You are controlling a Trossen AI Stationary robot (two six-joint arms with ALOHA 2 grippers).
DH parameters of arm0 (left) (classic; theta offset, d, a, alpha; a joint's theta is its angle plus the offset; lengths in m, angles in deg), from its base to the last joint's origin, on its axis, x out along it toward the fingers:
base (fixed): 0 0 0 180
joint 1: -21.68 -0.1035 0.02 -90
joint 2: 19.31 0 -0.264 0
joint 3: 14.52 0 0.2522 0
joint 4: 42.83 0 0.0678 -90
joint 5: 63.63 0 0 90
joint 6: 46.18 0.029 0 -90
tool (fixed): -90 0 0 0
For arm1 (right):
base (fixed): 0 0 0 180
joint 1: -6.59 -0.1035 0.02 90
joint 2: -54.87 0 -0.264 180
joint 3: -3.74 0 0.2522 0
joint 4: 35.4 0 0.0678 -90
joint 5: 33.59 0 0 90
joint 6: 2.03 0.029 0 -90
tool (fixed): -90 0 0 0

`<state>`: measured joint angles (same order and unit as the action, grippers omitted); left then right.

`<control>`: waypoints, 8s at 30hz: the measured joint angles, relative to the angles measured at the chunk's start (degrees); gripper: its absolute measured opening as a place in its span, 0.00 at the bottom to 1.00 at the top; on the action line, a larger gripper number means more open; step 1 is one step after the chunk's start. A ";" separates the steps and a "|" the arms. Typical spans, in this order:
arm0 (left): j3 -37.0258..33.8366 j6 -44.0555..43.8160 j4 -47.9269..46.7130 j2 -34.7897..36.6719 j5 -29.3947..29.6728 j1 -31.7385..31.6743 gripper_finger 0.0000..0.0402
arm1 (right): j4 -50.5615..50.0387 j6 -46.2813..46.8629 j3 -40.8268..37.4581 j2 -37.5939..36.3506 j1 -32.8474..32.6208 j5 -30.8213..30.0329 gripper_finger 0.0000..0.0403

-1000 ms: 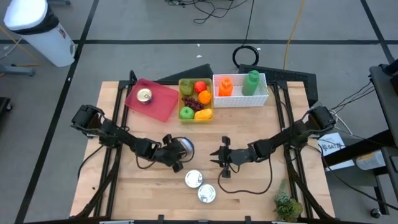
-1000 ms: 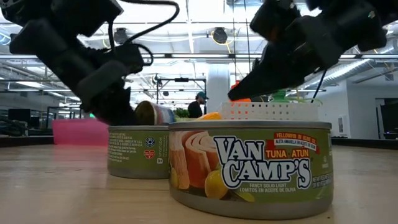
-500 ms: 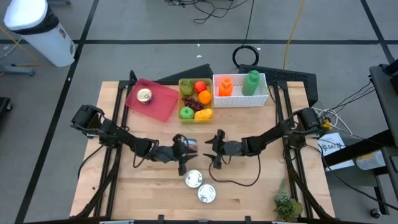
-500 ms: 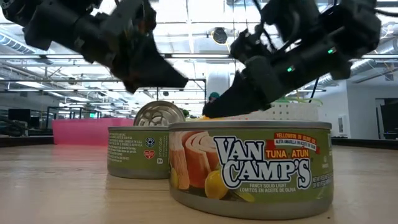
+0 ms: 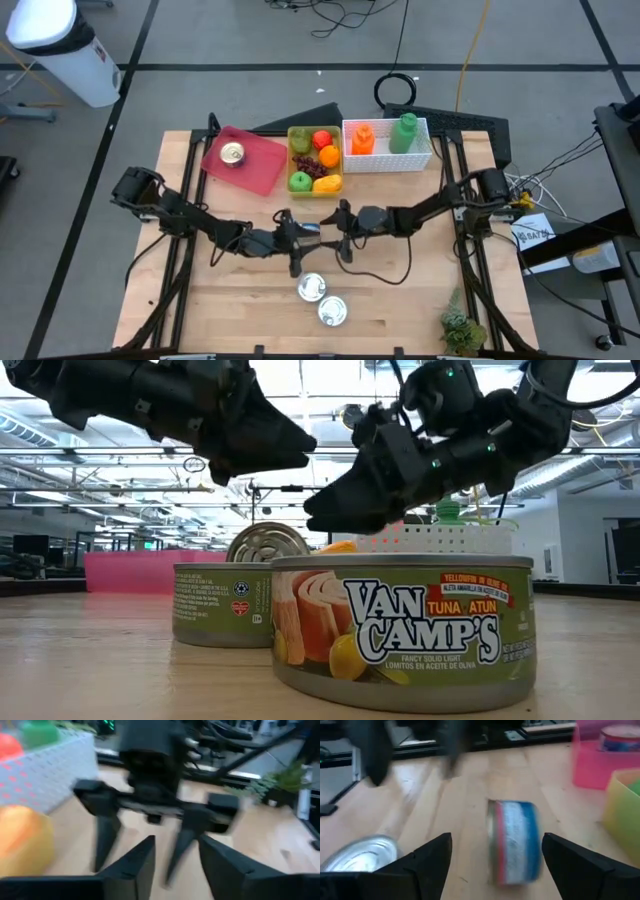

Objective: Pick & Place Food Item
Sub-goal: Put the blue and pink tuna can into the red bin, then put the bottom green tuna can into the red bin

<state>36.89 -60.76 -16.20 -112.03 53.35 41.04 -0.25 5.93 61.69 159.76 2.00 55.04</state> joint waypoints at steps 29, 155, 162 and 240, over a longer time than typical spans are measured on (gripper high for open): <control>0.39 1.93 -13.72 12.04 -0.97 0.43 0.65 | 1.46 -2.74 7.30 11.52 -0.67 -4.56 0.68; 0.27 8.91 2.22 1.09 -11.16 -5.28 0.52 | -5.44 -3.24 -6.23 -19.72 -9.35 -4.74 0.48; 0.38 3.54 -11.48 15.13 -2.57 -4.70 0.51 | -9.46 -5.31 -6.15 -22.48 -8.94 -8.65 0.70; -22.11 -20.52 12.15 21.39 -28.20 -56.75 0.75 | -14.06 -2.65 -6.69 -25.47 -9.26 -10.44 0.79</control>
<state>14.77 -81.27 -4.05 -90.64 25.15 -15.71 -14.31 3.29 55.00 134.29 -7.26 44.60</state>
